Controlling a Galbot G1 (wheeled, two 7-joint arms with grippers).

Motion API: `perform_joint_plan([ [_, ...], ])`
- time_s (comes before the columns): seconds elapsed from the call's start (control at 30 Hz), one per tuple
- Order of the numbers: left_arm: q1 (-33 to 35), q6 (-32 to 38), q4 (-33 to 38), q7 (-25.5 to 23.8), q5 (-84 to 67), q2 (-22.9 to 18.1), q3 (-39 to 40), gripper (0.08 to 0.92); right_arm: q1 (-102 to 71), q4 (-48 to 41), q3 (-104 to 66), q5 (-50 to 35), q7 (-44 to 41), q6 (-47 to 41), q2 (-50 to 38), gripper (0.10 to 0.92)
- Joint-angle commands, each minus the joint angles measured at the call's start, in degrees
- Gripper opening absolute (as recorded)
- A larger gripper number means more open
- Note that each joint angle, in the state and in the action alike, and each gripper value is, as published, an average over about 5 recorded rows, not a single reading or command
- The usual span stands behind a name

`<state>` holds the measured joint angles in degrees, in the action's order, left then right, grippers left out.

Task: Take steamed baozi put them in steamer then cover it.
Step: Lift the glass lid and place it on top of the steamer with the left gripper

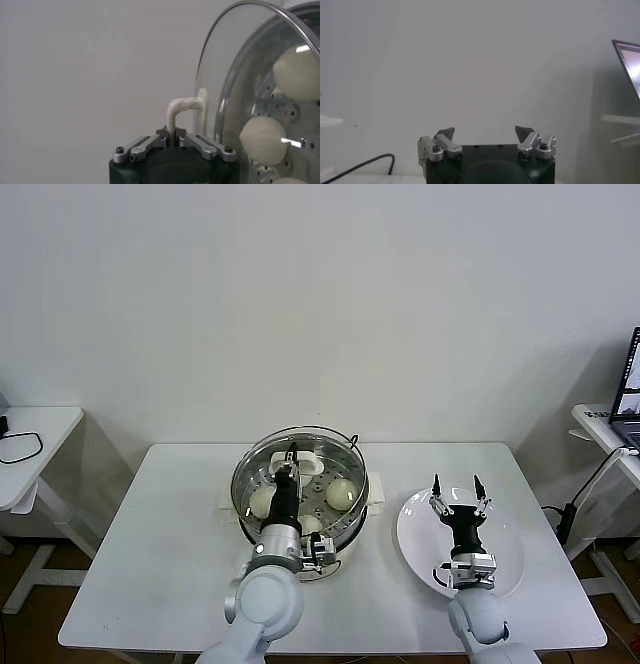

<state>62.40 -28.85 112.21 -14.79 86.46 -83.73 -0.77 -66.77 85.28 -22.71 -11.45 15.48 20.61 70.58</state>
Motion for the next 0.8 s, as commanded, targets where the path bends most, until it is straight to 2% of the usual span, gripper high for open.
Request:
perform_joint_plan([
  [0.03, -0.78, -0.99, -2.63, -1.58, 6.22, -2.02, 1.45, 0.188, 0.05, -0.78, -0.19, 0.14, -0.03, 0.03, 0.26, 0.823],
  [0.8, -1.02, -0.35, -5.36, -1.90, 7.02, -2.28, 0.74, 0.188, 0.41, -1.02, -0.67, 0.43, -0.10, 0.35, 0.19, 0.823],
])
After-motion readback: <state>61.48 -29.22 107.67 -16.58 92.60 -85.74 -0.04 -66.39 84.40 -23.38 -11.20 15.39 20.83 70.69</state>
